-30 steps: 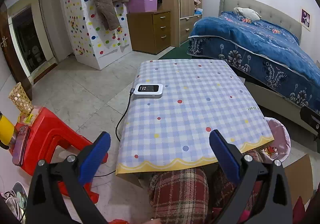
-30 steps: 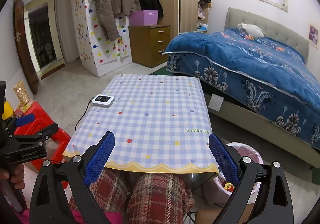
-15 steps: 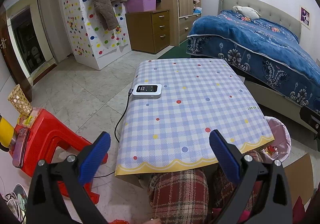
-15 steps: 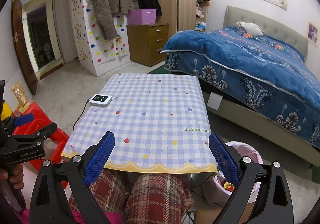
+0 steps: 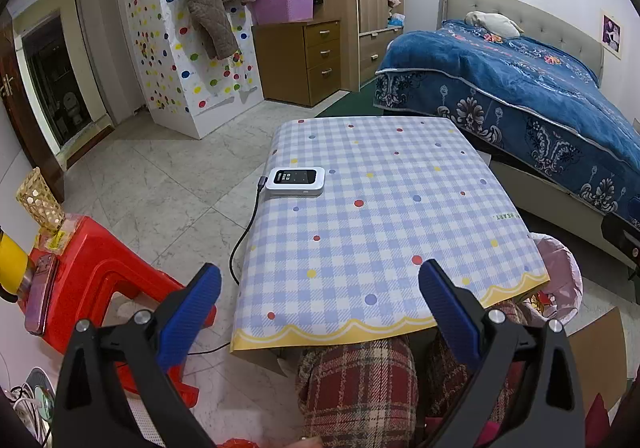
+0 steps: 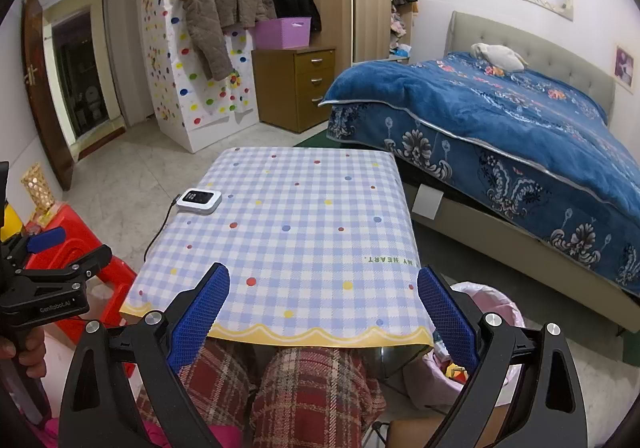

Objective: Collect trash

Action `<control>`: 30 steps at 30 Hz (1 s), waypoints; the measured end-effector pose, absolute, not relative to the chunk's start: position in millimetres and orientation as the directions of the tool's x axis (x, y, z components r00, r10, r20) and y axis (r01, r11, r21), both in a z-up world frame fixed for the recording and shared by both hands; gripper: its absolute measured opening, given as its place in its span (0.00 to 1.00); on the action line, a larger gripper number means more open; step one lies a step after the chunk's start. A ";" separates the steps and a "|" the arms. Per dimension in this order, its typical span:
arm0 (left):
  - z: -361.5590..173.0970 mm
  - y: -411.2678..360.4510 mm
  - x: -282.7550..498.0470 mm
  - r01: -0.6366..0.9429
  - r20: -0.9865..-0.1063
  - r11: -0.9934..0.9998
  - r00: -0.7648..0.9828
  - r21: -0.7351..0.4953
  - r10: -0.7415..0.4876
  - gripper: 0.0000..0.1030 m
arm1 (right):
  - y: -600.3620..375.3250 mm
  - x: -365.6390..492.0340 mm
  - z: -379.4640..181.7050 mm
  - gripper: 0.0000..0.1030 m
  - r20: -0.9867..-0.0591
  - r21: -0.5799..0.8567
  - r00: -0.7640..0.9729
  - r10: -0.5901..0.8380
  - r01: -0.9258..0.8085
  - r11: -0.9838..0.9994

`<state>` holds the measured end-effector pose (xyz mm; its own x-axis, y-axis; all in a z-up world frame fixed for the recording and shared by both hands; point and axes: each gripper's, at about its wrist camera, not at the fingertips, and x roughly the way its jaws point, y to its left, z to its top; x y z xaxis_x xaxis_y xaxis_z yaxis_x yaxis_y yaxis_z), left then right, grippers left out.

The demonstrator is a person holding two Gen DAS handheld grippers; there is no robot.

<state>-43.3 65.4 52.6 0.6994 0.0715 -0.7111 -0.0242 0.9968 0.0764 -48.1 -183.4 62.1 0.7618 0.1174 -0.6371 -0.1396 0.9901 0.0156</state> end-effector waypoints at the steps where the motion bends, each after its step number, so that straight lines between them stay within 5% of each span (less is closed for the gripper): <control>1: 52.5 65.2 -43.2 -0.024 -0.712 0.997 0.698 0.076 0.071 0.93 | -184.0 -47.6 62.0 0.91 -0.638 0.015 0.761 0.117 -0.139 0.990; 30: 51.5 67.4 -41.3 -0.022 -0.715 0.997 0.696 0.076 0.070 0.93 | -187.3 -48.2 55.2 0.91 -0.642 0.022 0.758 0.114 -0.131 0.991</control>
